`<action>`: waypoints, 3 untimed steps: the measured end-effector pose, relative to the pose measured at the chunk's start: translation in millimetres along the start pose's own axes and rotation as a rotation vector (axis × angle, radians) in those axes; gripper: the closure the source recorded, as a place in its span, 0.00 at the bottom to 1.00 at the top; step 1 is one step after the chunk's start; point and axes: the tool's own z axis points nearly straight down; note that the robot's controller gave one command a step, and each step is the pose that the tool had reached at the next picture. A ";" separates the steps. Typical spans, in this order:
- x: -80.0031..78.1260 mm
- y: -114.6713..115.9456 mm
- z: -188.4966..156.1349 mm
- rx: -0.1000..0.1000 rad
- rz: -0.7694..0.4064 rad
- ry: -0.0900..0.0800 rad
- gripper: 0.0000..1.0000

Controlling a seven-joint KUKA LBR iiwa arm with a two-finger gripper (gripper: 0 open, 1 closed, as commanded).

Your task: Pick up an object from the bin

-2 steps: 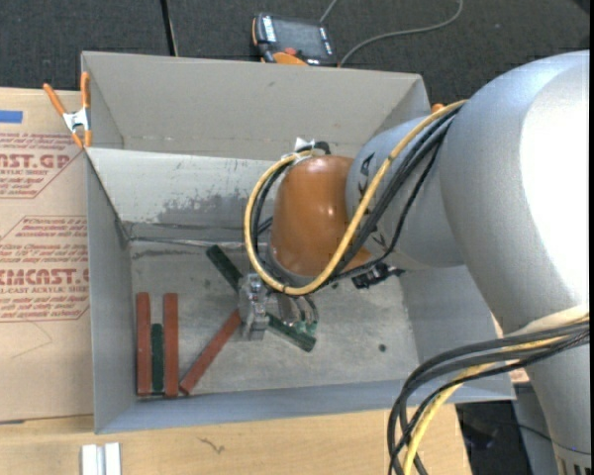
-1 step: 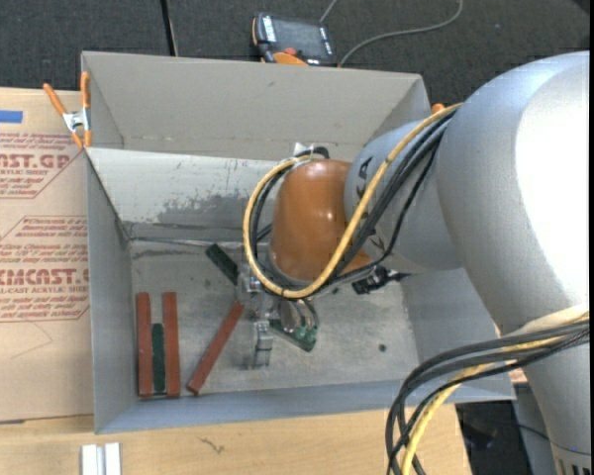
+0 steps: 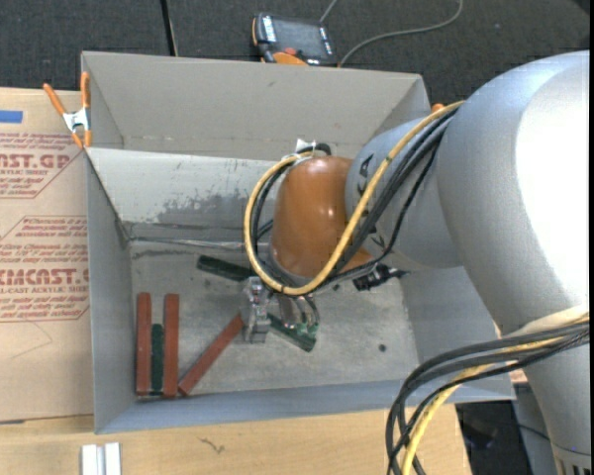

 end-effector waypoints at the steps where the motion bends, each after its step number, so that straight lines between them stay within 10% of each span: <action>1: 3.3 0.9 2.6 0.000 -0.002 0.008 0.00; 2: -0.2 0.1 -0.2 0.000 0.000 0.000 1.00; 3: 3.3 0.8 2.6 0.000 -0.002 0.008 0.00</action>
Offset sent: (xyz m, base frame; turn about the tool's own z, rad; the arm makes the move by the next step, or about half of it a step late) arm 0.0000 0.0000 0.0000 0.0000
